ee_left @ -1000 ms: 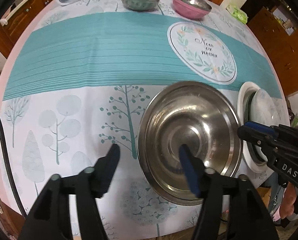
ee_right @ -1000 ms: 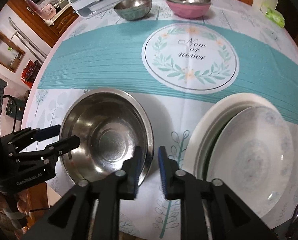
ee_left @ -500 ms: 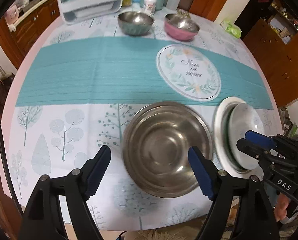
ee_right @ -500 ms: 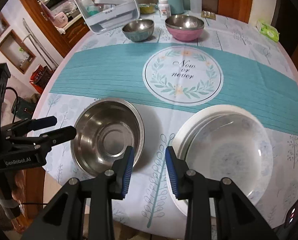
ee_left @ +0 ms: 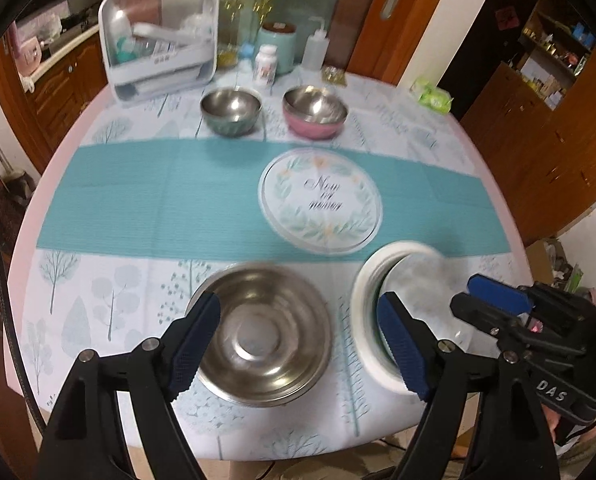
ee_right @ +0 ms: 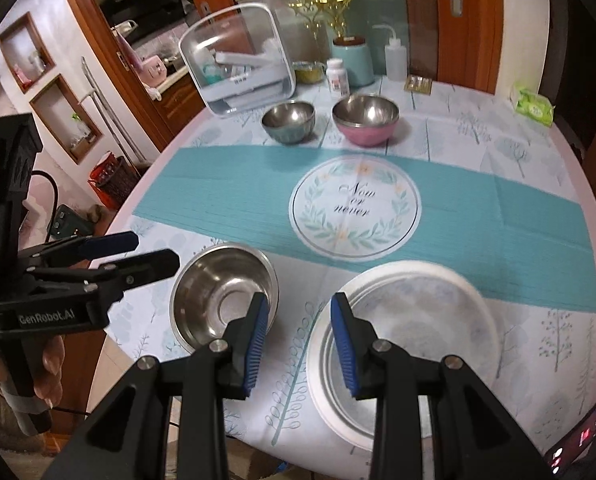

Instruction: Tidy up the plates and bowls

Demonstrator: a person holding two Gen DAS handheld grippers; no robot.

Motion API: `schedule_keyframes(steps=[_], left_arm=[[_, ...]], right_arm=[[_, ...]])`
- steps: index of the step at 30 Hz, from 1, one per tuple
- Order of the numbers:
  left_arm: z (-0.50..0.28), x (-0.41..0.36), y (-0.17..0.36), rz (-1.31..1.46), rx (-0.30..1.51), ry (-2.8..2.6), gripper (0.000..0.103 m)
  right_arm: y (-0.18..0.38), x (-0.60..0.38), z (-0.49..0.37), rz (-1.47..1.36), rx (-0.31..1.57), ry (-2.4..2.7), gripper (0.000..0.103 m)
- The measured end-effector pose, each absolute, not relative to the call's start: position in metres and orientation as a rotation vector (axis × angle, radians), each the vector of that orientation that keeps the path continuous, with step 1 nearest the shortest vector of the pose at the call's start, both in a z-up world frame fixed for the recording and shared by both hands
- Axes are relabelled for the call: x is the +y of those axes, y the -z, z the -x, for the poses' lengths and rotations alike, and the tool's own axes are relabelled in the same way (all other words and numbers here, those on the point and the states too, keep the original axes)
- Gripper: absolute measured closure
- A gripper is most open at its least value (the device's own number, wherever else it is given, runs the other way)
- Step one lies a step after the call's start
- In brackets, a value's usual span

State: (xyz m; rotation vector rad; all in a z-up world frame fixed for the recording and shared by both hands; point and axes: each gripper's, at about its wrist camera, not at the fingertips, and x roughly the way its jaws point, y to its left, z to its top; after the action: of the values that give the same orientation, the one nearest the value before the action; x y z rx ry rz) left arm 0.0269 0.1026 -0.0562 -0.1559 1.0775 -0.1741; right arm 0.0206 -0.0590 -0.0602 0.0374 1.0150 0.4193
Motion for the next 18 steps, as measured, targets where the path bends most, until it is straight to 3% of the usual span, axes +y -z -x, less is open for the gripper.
schedule_keyframes(steps=[18], left_arm=[[-0.047, 0.092, -0.05, 0.061, 0.865, 0.158, 0.015]], right_arm=[[0.02, -0.1, -0.048, -0.044, 0.921, -0.379, 0.063]])
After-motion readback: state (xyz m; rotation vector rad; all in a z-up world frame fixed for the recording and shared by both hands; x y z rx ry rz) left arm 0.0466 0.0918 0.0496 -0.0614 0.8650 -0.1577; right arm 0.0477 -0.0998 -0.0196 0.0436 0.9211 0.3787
